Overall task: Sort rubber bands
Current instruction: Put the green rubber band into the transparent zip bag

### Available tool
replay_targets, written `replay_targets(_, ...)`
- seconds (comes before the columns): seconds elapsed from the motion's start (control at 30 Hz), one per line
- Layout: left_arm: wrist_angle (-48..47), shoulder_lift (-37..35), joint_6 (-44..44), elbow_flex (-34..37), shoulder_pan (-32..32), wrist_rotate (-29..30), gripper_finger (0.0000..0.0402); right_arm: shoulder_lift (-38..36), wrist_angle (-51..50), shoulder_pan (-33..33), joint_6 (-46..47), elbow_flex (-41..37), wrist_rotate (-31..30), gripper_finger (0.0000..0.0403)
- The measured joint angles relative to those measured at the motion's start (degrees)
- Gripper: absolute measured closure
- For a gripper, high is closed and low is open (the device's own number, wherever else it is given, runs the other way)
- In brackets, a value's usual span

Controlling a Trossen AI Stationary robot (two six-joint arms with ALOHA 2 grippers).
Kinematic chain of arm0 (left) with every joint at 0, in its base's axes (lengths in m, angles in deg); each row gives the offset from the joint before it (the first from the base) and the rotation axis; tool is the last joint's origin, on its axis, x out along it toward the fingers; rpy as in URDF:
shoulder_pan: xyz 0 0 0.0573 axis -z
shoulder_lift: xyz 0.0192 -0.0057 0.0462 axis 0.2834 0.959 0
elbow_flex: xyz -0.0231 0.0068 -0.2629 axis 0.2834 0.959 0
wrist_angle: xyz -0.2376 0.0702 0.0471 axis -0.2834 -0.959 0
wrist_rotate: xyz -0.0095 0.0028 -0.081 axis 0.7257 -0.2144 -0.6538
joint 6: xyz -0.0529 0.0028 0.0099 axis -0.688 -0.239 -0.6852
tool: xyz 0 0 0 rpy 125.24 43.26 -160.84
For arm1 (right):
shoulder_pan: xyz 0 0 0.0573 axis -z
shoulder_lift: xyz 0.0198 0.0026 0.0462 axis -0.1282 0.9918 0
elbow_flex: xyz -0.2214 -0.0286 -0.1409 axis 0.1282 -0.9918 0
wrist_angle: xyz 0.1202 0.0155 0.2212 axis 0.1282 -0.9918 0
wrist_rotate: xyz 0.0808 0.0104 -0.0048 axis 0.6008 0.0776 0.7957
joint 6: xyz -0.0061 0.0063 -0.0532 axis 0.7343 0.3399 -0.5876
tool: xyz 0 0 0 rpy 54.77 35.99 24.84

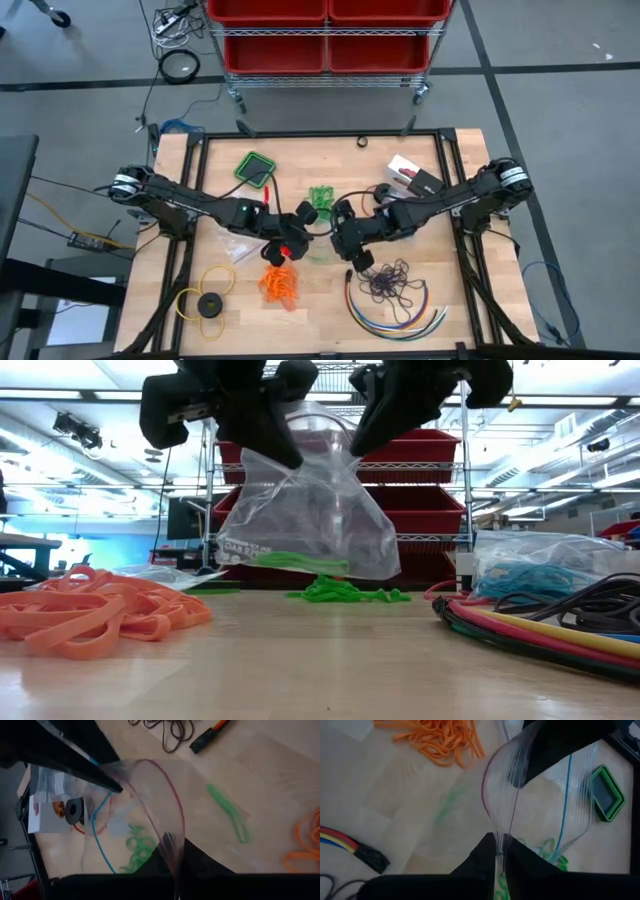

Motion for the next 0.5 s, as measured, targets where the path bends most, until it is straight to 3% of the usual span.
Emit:
replay_targets(0.37, 0.3, 0.0, -0.5, 0.0, 0.0, 1.4, 0.0401, 0.0, -2.1, 0.7, -2.9, 0.0, 0.5, 0.0402)
replay_targets(0.5, 0.5, 0.0, -3.2, 0.0, 0.0, 2.8, 0.0384, 0.0, -5.7, -0.2, -6.6, 0.0, -1.4, 0.0403)
